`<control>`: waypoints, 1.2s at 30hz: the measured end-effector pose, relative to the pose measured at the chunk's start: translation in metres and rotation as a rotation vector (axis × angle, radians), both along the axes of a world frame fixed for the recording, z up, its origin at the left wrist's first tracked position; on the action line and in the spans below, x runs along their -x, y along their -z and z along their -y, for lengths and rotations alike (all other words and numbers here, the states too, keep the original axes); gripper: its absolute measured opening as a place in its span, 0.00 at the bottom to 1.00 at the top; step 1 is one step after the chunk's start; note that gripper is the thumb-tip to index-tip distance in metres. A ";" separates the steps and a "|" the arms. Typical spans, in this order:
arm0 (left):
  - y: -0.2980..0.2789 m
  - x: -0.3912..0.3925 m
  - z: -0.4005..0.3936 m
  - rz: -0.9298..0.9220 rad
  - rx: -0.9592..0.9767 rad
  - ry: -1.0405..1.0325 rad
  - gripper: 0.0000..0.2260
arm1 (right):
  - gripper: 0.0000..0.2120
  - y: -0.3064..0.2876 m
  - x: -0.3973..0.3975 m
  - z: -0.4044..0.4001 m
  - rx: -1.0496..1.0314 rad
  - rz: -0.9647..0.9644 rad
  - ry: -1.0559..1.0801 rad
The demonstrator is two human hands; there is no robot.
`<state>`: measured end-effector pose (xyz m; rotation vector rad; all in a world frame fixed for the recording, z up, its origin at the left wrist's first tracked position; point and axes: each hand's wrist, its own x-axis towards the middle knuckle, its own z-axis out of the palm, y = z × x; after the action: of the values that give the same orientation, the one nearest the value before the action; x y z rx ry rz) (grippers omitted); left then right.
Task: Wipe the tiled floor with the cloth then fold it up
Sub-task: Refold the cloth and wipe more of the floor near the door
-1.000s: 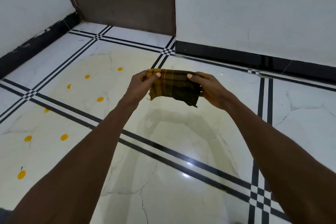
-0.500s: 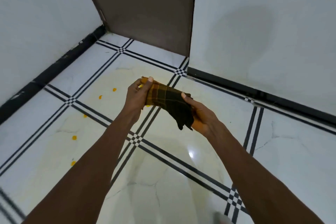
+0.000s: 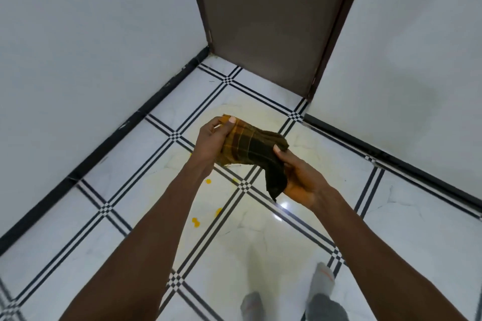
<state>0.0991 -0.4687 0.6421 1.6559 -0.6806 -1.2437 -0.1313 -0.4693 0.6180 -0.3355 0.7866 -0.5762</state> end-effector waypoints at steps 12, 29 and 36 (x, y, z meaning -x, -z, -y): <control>0.022 -0.101 -0.045 0.073 -0.130 0.016 0.14 | 0.17 0.000 -0.114 -0.018 0.260 -0.278 0.001; 0.144 -0.244 -0.092 -0.052 -0.394 0.072 0.14 | 0.16 0.124 -0.242 -0.043 0.100 -0.430 0.124; 0.210 -0.305 -0.085 -0.071 -0.424 0.238 0.14 | 0.18 0.184 -0.300 -0.066 0.091 -0.436 0.220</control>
<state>0.4042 -0.3834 0.4321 1.8976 -0.6118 -1.7007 0.1686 -0.4035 0.4336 -0.4705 1.2299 -0.7592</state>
